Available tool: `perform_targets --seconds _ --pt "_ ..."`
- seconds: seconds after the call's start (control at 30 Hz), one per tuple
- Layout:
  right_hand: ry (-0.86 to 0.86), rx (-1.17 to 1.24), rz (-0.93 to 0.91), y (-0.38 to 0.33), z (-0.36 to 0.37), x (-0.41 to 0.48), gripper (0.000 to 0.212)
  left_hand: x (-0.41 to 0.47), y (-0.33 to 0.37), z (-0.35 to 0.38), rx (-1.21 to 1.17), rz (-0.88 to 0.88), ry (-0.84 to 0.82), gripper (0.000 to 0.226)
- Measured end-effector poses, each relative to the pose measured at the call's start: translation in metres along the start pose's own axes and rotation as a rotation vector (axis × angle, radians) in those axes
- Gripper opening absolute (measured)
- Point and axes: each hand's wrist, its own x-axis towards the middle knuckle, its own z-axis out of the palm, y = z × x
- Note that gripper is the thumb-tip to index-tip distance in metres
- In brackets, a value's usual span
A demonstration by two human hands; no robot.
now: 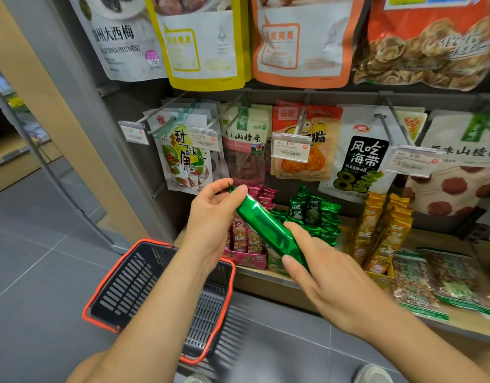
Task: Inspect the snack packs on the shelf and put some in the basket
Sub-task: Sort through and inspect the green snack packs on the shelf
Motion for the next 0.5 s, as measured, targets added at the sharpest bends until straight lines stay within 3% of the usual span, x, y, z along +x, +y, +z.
perform_targets --seconds 0.1,0.23,0.4,0.5 --pt "0.003 0.132 0.032 -0.002 0.002 0.000 0.055 -0.004 -0.006 0.008 -0.058 -0.047 0.023 0.032" --pt "0.031 0.169 0.051 -0.001 0.006 0.002 0.054 -0.011 -0.011 0.015 -0.083 -0.063 -0.047 0.053" --pt "0.024 0.225 0.105 0.005 0.011 0.009 0.056 -0.020 -0.018 0.019 -0.013 -0.133 -0.133 0.026" --pt "-0.034 0.246 0.068 0.008 0.011 0.009 0.046 -0.020 -0.016 0.016 0.023 -0.148 -0.210 0.032"
